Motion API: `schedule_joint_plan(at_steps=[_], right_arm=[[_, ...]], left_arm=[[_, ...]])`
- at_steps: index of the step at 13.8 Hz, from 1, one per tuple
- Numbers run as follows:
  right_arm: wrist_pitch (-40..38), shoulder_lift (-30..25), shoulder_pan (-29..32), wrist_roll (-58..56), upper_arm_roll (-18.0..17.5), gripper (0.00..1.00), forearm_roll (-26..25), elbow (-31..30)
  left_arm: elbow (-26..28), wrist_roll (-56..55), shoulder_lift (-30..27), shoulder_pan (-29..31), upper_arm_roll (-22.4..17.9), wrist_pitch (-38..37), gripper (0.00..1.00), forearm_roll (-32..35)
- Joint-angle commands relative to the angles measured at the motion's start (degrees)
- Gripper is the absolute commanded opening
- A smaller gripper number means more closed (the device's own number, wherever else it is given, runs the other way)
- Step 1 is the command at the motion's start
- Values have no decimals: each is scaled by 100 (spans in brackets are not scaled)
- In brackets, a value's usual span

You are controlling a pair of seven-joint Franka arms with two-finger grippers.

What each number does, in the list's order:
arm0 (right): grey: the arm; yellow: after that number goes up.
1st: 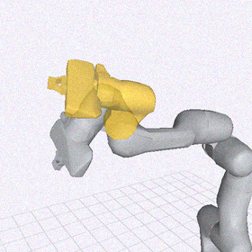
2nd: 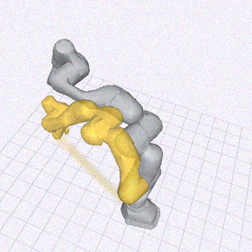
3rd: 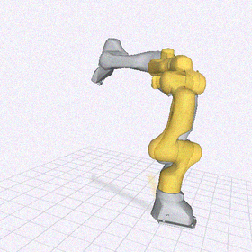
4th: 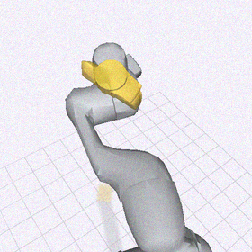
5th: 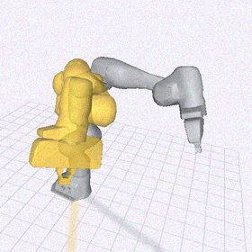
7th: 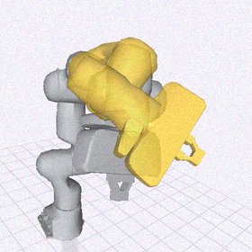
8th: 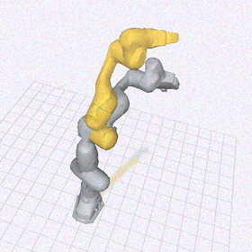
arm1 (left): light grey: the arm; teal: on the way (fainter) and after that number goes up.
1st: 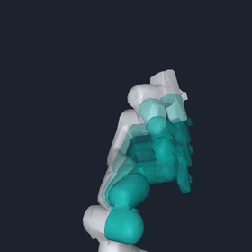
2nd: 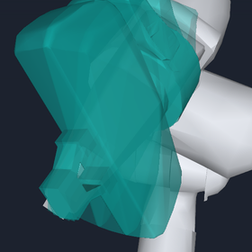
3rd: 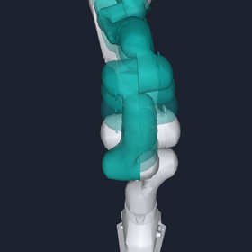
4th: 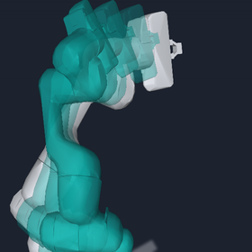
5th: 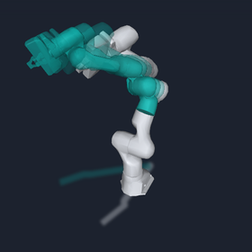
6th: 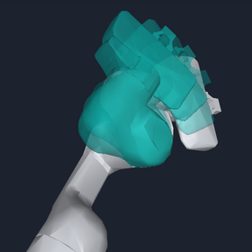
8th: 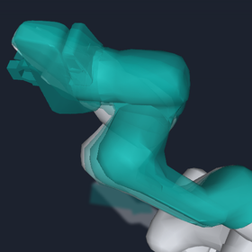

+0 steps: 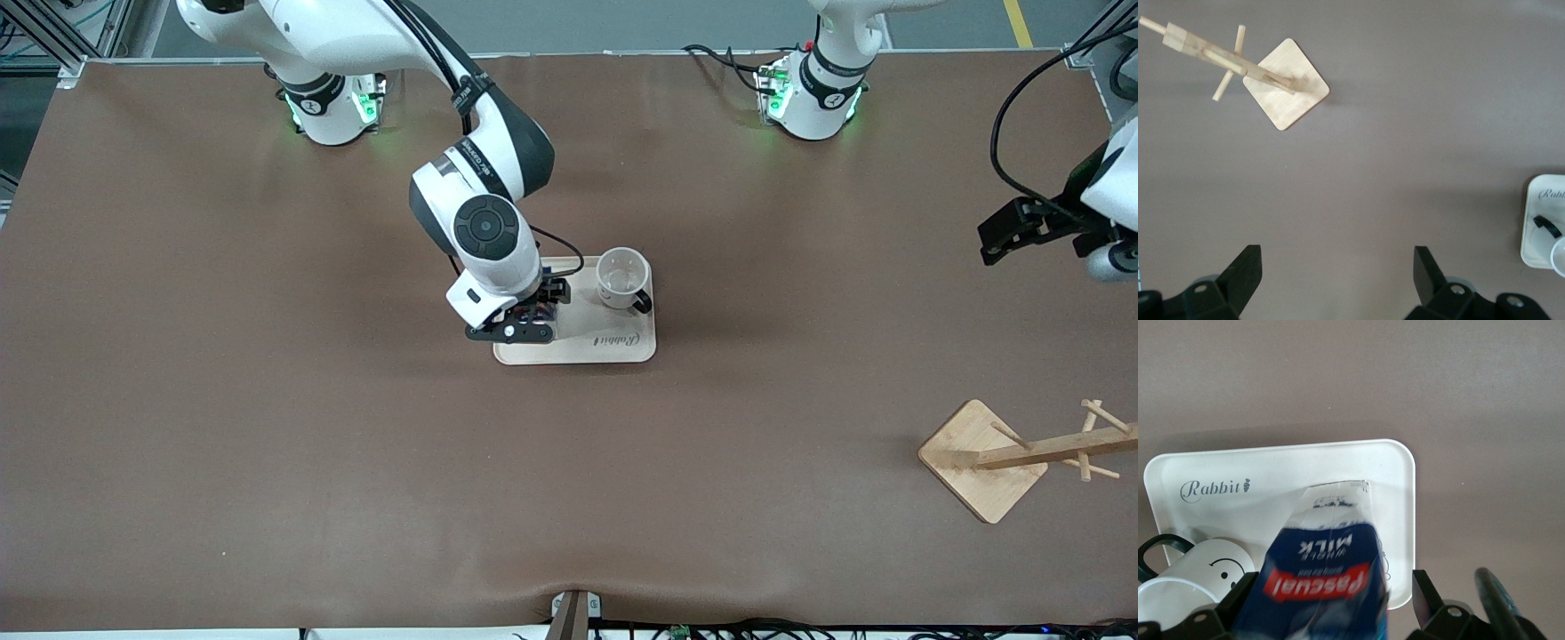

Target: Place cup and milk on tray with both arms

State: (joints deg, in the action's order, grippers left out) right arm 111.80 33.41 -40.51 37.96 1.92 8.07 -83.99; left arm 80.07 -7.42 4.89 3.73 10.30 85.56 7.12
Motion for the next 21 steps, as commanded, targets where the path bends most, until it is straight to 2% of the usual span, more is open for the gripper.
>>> schedule_joint_plan(at_steps=[1,5,12,21], right_arm=[[9,-54,-18,150,1,100,-87,6],[-18,-107,-27,133,1,100,-69,41],[-53,-133,-18,106,1,100,-34,181],[-1616,-283,456,27,-17,100,-34,1297]], left_arm=[[614,136,-524,-127,-265,40,100,-219],[914,136,-779,-399,-696,58,100,-404],[888,145,-753,-347,-679,58,100,-465],[879,136,-736,-303,-696,58,100,-465]])
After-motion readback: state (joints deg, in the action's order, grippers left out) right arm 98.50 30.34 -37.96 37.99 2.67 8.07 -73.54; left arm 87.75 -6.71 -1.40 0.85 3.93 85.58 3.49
